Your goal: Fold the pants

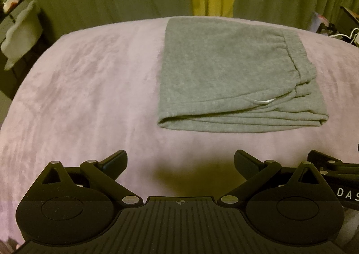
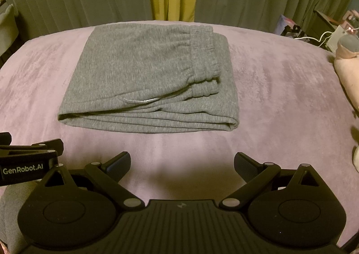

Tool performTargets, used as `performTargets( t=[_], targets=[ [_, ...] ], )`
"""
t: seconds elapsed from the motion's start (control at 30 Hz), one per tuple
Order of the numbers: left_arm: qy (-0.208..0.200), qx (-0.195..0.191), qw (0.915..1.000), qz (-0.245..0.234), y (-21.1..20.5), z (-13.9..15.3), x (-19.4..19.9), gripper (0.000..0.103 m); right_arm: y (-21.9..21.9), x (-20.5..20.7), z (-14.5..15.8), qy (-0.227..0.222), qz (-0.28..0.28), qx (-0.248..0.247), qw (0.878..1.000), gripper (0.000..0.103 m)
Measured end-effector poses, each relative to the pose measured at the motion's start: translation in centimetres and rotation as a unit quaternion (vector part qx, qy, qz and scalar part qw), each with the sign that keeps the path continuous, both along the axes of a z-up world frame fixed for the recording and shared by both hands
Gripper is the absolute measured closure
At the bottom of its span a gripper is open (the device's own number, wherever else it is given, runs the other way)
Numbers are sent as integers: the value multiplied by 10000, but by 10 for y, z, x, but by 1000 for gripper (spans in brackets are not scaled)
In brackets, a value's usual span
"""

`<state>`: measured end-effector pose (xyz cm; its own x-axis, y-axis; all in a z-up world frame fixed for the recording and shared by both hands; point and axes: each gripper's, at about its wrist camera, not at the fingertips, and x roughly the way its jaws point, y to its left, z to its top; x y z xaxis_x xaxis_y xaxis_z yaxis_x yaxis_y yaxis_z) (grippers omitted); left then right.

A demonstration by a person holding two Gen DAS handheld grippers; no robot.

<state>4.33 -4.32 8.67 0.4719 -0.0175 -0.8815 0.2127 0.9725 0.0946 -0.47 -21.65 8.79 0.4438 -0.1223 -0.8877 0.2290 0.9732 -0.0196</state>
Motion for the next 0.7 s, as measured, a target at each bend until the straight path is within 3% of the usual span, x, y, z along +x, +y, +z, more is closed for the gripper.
performTargets(
  t=[0.7],
  targets=[
    [10, -71, 10000, 47, 6, 0, 2, 0, 2, 0, 1, -26, 48, -1, 10000, 4]
  ],
)
